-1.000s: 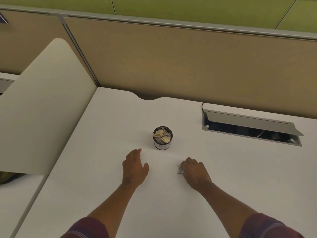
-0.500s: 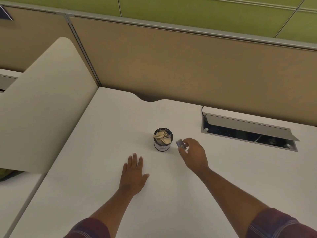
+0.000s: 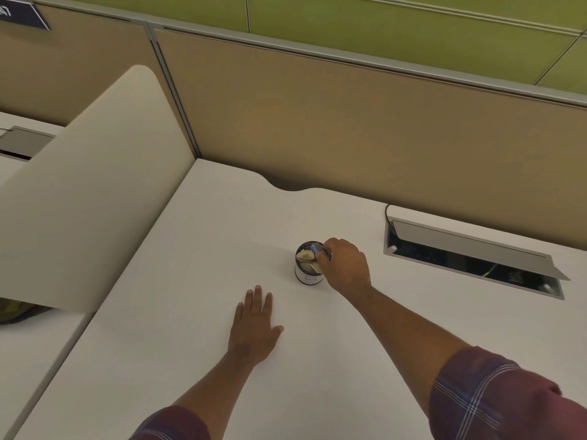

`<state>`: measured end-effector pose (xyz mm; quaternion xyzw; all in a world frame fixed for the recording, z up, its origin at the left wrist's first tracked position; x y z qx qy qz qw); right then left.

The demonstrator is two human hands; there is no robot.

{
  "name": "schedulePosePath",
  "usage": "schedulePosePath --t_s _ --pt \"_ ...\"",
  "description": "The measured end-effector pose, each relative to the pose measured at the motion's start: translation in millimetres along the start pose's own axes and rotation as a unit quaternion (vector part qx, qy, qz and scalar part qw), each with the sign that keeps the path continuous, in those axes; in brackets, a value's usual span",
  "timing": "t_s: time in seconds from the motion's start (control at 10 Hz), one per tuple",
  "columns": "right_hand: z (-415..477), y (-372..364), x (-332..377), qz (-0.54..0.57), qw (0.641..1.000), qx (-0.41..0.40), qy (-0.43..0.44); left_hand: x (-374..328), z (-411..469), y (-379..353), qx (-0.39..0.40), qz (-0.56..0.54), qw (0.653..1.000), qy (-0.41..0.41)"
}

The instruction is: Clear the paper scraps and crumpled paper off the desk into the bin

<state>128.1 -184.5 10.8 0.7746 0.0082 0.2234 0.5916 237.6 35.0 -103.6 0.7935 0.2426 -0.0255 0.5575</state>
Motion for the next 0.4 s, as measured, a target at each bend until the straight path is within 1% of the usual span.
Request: schedulePosePath --t_s 0.2,0.3,0.4 --pt "-10.4 -1.8 -23.9 0.068 0.998 -0.005 -0.014 0.3 -1.5 -0.4 -0.005 -0.001 1.0 0.001" --pt "-26.1 -4.6 -56.3 0.064 0.997 -0.016 -0.029 -3.3 -1.1 2.2 0.01 0.001 1.0 0.015" --pt "-36.9 -7.3 -74.6 0.009 0.999 -0.011 -0.039 -9.9 -2.4 2.9 0.028 0.013 0.999 0.021"
Point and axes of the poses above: each hand's wrist, its own z-axis towards the middle knuckle, its own y-axis out of the back of the hand, x = y × z, the point moved 2 cm from there along z, towards the middle knuckle, and after that the axes turned 14 degrees about -y, right-handed, at the moved point
